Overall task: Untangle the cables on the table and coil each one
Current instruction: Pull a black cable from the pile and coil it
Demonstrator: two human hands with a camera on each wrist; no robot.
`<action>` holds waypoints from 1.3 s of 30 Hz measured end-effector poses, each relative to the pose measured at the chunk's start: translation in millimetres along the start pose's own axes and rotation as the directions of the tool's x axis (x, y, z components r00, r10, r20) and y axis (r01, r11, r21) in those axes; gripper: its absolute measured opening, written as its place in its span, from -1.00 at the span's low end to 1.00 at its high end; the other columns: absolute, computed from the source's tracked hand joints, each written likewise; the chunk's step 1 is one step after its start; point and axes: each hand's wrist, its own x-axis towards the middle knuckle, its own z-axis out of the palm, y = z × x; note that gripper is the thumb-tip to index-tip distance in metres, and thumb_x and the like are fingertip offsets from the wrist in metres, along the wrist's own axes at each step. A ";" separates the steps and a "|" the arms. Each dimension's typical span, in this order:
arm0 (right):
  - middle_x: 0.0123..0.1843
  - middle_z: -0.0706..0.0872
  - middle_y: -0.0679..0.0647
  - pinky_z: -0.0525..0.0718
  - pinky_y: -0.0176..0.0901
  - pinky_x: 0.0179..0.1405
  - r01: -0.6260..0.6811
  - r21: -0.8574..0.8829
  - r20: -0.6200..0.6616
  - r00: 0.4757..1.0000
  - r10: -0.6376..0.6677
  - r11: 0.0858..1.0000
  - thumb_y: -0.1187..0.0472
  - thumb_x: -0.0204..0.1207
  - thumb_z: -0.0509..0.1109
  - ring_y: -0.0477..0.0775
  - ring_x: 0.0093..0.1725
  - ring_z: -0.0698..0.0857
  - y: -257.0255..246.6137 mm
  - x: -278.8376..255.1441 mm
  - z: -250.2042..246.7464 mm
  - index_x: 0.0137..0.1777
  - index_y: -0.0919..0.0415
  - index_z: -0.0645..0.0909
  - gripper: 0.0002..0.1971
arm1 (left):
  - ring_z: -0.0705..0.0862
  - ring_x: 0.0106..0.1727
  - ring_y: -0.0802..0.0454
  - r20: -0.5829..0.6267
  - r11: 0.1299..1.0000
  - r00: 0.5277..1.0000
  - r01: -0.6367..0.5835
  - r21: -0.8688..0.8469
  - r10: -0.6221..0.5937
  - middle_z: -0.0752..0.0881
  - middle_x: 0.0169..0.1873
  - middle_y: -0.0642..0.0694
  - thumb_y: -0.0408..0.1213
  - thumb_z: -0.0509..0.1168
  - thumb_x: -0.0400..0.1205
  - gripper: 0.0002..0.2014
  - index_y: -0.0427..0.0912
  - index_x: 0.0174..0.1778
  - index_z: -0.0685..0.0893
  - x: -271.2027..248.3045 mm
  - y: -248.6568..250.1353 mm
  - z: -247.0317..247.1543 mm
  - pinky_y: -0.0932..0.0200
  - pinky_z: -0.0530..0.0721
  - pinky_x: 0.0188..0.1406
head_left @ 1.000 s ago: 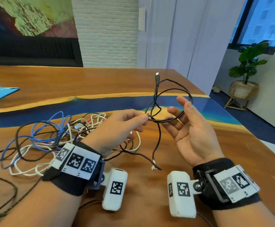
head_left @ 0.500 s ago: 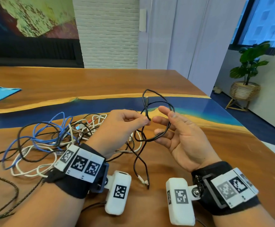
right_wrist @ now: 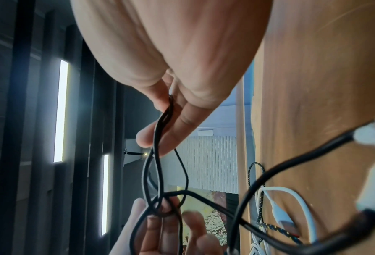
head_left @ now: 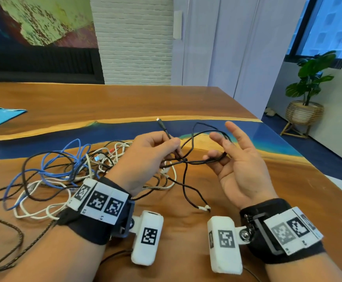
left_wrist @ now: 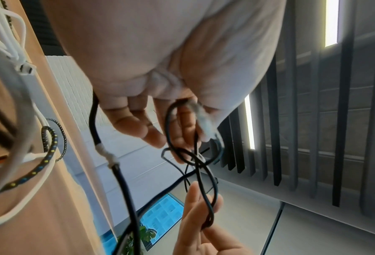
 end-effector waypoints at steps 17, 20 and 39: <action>0.38 0.78 0.08 0.84 -0.03 -0.22 -0.087 0.076 0.105 0.991 0.078 0.993 0.45 0.80 0.03 0.18 0.03 0.88 0.5 -6.1 8.5 0.58 0.18 0.51 -0.55 | 0.79 0.18 0.23 0.073 0.995 0.994 -0.088 0.051 0.084 0.89 0.00 0.05 -0.27 0.32 0.76 -0.74 -0.26 -0.07 0.90 -1.1 -0.7 0.3 0.35 0.65 0.18; 0.38 0.77 0.11 0.84 -0.04 -0.22 -0.081 0.108 0.109 0.992 0.069 0.991 0.45 0.80 0.03 0.19 0.05 0.88 0.8 -7.6 11.4 0.59 0.20 0.50 -0.55 | 0.79 0.02 0.25 0.140 0.990 0.990 -0.039 0.132 0.020 0.87 -0.16 0.05 -0.25 0.28 0.78 -0.73 -0.23 -0.02 0.89 -1.5 -2.1 4.4 0.40 0.62 -0.04; -0.33 0.70 0.20 0.83 0.03 -0.02 0.007 -0.269 0.108 0.994 0.023 0.963 0.41 0.69 0.34 0.12 -0.23 0.75 12.8 -9.9 11.4 0.63 -0.10 0.32 -0.39 | 0.75 -0.16 -0.06 -0.012 0.975 0.997 0.071 -0.211 -0.075 0.72 -0.30 -0.12 -0.28 0.46 0.63 -0.83 -0.25 0.07 0.86 1.6 -4.5 2.2 -0.04 0.72 0.08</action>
